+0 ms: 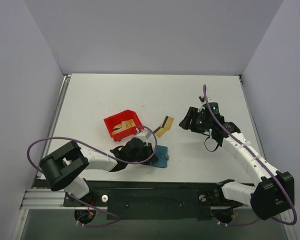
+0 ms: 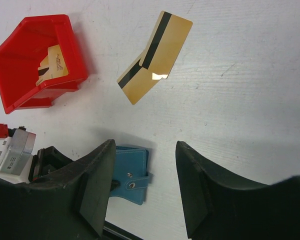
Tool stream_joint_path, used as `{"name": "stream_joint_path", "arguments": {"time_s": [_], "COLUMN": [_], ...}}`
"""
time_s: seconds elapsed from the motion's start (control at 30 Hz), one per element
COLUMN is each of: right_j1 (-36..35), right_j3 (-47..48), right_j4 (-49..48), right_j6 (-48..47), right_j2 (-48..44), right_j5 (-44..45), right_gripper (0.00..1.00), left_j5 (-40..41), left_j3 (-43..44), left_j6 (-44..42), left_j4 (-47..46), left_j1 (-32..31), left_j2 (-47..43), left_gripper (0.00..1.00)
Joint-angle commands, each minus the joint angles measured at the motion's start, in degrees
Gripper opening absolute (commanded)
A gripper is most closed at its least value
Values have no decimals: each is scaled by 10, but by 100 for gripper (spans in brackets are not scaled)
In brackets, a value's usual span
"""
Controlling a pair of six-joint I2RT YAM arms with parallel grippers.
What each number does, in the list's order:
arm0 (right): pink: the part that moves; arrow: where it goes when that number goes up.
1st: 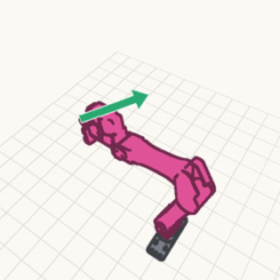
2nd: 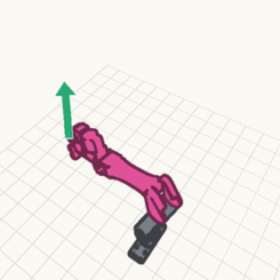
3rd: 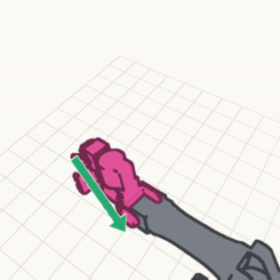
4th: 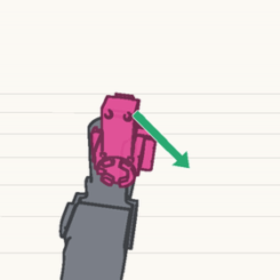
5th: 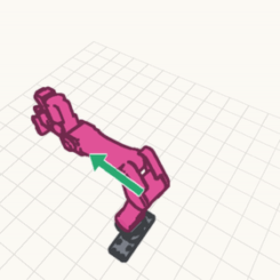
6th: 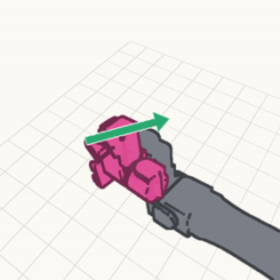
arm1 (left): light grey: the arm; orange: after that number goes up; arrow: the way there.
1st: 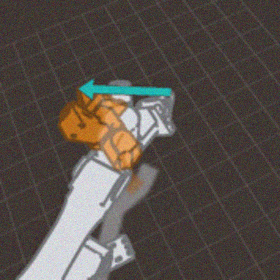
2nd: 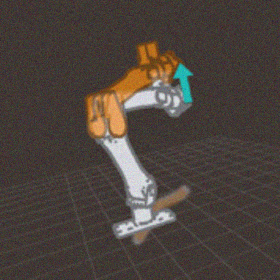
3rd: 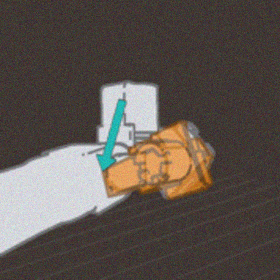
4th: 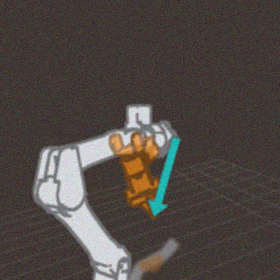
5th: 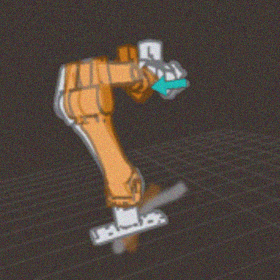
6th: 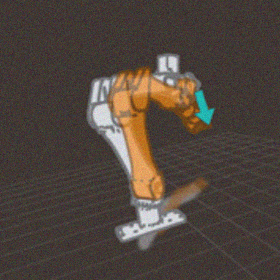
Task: Put the credit cards into the card holder
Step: Open the card holder at the center of the board.
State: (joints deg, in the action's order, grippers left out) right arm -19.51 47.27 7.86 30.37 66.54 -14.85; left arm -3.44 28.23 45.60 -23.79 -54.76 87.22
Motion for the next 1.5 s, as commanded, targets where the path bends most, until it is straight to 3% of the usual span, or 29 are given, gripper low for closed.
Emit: {"name": "stream_joint_path", "arguments": {"time_s": [0.0, 0.1, 0.23, 0.33, 0.4, 0.53, 0.73, 0.8, 0.83, 1.03, 1.47], "right_j1": [3, 3, 4, 4, 5, 8, 23, 32, 40, 61, 25], "right_j3": [-7, -9, -10, -9, -10, -9, -14, -13, -11, 28, 202], "right_j4": [-11, -11, -11, -11, -12, -15, -41, -54, -64, -67, 6], "right_j6": [2, 1, -2, -3, -1, -2, 18, 28, 35, 55, -14], "right_j2": [1, -1, -5, -5, -5, 0, 13, 20, 26, 85, 301], "right_j5": [3, 8, 15, 16, 19, 22, 30, 24, 15, -23, 64], "right_gripper": [47, 48, 54, 56, 58, 68, 93, 96, 96, 95, 85], "left_j5": [-29, -24, -3, 17, 29, 79, 257, 314, 347, 294, 257], "left_j3": [22, 25, 26, 35, 39, 62, 143, 158, 161, 102, 55], "left_j6": [6, 11, 11, 1, -5, -34, -136, -149, -140, -124, -112], "left_j4": [-31, -28, -3, 31, 63, 154, 347, 371, 381, 319, 314], "left_j1": [-12, -19, -22, -22, -22, -22, -23, -19, -17, 56, 73], "left_j2": [32, 29, 0, -24, -43, -107, -186, -202, -209, -279, -297], "left_gripper": [28, 34, 66, 82, 86, 89, 90, 91, 97, 97, 94]}}
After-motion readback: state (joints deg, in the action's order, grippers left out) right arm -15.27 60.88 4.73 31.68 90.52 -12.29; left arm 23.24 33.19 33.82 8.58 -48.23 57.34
